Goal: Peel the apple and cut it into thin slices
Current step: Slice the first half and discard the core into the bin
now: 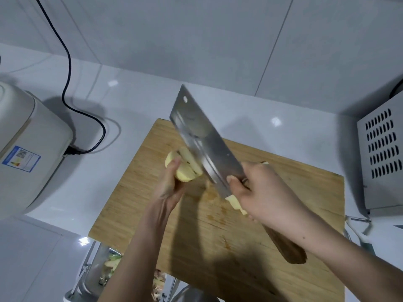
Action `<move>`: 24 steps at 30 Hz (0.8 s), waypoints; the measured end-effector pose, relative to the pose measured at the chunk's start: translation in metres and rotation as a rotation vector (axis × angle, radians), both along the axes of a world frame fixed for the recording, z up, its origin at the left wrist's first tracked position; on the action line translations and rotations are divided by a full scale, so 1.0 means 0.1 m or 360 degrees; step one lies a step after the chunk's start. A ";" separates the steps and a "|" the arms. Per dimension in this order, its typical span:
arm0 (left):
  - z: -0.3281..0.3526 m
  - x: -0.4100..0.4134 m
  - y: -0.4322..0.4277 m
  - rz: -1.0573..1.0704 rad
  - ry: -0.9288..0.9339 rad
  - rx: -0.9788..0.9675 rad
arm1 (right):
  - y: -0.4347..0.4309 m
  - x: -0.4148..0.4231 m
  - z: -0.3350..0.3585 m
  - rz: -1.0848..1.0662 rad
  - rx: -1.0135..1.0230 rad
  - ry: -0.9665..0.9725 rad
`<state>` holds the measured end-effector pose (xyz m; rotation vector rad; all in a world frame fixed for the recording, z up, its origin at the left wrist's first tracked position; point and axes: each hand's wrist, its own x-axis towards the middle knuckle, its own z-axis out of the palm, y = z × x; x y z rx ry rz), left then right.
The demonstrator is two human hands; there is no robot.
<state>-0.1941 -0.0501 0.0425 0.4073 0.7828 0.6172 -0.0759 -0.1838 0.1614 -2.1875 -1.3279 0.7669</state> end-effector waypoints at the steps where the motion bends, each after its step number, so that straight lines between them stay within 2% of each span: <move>1: 0.00 -0.04 0.01 0.0026 -0.0086 -0.0109 | -0.02 0.04 0.01 -0.0067 0.0025 0.0090; 5: 0.06 -0.13 -0.02 -0.0124 -0.0549 -0.0190 | -0.06 0.15 -0.04 -0.0418 0.0143 0.0693; 10: 0.16 -0.03 -0.07 -0.0079 -0.0682 -0.0330 | -0.10 0.12 -0.14 -0.0578 0.0099 0.1114; 13: 0.24 0.01 -0.11 -0.0103 -0.0630 -0.0337 | -0.11 0.08 -0.19 -0.0641 0.0057 0.1192; 16: 0.31 0.04 -0.16 -0.0080 -0.0557 -0.0203 | -0.11 0.05 -0.21 -0.0700 0.0015 0.1239; 20: 0.26 0.04 -0.18 -0.0081 -0.0256 -0.0054 | -0.12 0.05 -0.23 -0.0702 0.0035 0.1227; 24: 0.27 0.09 -0.19 -0.0097 -0.0121 0.0004 | -0.13 0.03 -0.28 -0.0663 0.0054 0.1170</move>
